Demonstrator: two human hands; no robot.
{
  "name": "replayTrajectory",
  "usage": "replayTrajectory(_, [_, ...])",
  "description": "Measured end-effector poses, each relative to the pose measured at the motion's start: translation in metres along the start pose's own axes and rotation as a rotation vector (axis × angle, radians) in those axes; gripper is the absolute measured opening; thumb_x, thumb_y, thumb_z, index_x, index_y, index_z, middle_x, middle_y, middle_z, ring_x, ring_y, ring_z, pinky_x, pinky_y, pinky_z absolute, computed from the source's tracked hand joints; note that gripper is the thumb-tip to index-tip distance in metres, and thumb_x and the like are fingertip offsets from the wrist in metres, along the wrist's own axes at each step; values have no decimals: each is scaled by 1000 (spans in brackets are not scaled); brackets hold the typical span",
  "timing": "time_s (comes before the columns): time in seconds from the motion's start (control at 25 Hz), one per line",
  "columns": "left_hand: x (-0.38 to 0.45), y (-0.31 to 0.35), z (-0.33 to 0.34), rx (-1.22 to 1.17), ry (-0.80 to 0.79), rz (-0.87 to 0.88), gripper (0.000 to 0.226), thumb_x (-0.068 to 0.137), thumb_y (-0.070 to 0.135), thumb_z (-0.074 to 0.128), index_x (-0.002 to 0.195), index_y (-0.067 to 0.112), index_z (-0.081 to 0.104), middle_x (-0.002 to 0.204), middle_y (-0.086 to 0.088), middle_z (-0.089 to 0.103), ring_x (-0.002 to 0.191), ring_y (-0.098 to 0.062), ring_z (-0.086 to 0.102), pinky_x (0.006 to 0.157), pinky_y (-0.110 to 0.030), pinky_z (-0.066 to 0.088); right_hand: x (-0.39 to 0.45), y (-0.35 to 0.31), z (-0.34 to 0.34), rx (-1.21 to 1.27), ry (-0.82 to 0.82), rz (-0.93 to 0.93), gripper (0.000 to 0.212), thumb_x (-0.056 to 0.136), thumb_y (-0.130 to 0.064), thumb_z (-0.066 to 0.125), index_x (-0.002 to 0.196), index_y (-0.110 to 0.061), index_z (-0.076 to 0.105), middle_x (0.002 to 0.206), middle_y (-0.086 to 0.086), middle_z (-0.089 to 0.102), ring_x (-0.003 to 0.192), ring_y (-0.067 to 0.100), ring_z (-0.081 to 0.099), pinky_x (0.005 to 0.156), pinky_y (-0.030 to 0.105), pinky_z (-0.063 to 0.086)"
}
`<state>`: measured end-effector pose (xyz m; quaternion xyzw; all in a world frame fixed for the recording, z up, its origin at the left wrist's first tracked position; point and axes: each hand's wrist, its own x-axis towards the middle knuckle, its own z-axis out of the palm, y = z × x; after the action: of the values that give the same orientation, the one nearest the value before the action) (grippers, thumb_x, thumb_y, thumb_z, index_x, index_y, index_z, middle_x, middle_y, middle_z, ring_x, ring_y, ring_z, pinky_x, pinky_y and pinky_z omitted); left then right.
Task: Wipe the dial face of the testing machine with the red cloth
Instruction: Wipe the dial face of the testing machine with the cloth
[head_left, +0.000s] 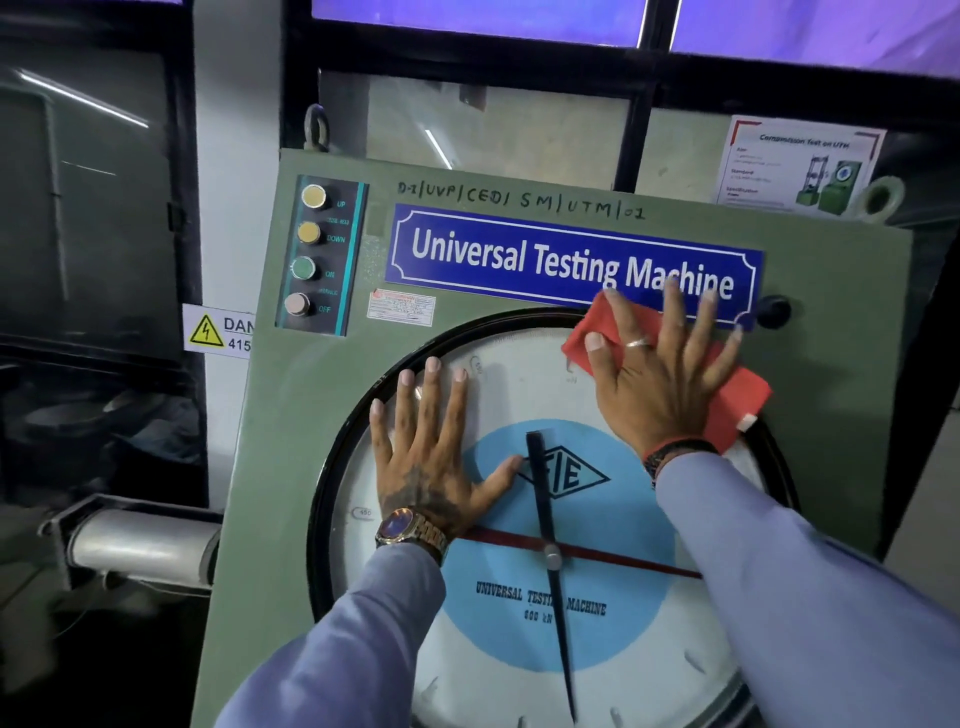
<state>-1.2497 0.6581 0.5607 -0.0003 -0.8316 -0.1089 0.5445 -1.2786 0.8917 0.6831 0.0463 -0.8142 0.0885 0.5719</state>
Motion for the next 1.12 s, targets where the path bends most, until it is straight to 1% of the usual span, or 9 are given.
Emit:
replayTrajectory(0.08, [0,0,4,-13,38,2,112,87,93,37,176,27,18,185,-5,11,172,-33,8,134,-68,10,15,-31,5,-28,-21,-196,58,107,-70,37,164,-56,39,183,11,29,170,48,14,130,80,7])
replayTrajectory(0.2, [-2,-2,11,-33,93,-3,113,87,93,41,175,24,23,185,-4,15,172,-30,10,135,-66,10,23,-86,15,-45,-60,-484,57,107,-72,37,160,-55,48,182,9,33,170,46,19,129,80,12])
replayTrajectory(0.32, [-3,-4,16,-33,127,-4,116,87,93,42,175,20,24,185,-5,15,172,-29,9,136,-64,8,21,-99,20,-33,-50,-559,53,108,-71,39,155,-53,56,180,6,38,170,43,22,131,77,13])
replayTrajectory(0.44, [-2,-5,17,-18,115,12,117,87,94,40,176,23,14,186,-3,11,172,-29,8,136,-64,7,24,-75,14,-35,-17,-441,55,109,-70,37,157,-51,55,180,8,38,170,44,22,132,76,12])
replayTrajectory(0.6, [-3,-4,12,7,60,6,118,87,96,33,177,22,13,186,-3,8,172,-29,4,135,-65,7,11,-6,2,-31,6,-111,56,109,-66,39,162,-49,49,182,10,33,170,47,19,133,75,8])
replayTrajectory(0.68, [-3,-3,8,2,37,-4,117,88,96,29,176,21,13,186,-4,8,172,-30,3,135,-65,7,-12,34,-2,-21,42,85,59,110,-65,38,164,-47,47,182,13,32,169,49,20,133,76,10])
replayTrajectory(0.8, [-3,0,4,-1,17,-15,116,88,96,29,177,23,13,186,-4,9,172,-30,3,135,-66,8,-32,54,-2,5,67,275,60,109,-63,39,165,-43,49,181,17,32,168,52,19,131,77,13])
replayTrajectory(0.96, [-17,-11,4,-18,39,-25,114,87,95,36,176,26,15,185,-3,13,172,-31,8,135,-65,11,-14,22,2,24,44,223,60,107,-66,39,162,-45,51,182,14,30,169,53,14,129,81,9])
replayTrajectory(1.12, [-23,-16,3,-36,39,-38,113,86,95,37,176,29,18,185,-3,15,172,-30,9,135,-63,10,15,-28,6,-7,-34,-91,61,104,-75,37,161,-55,44,181,13,32,168,54,15,128,83,6])
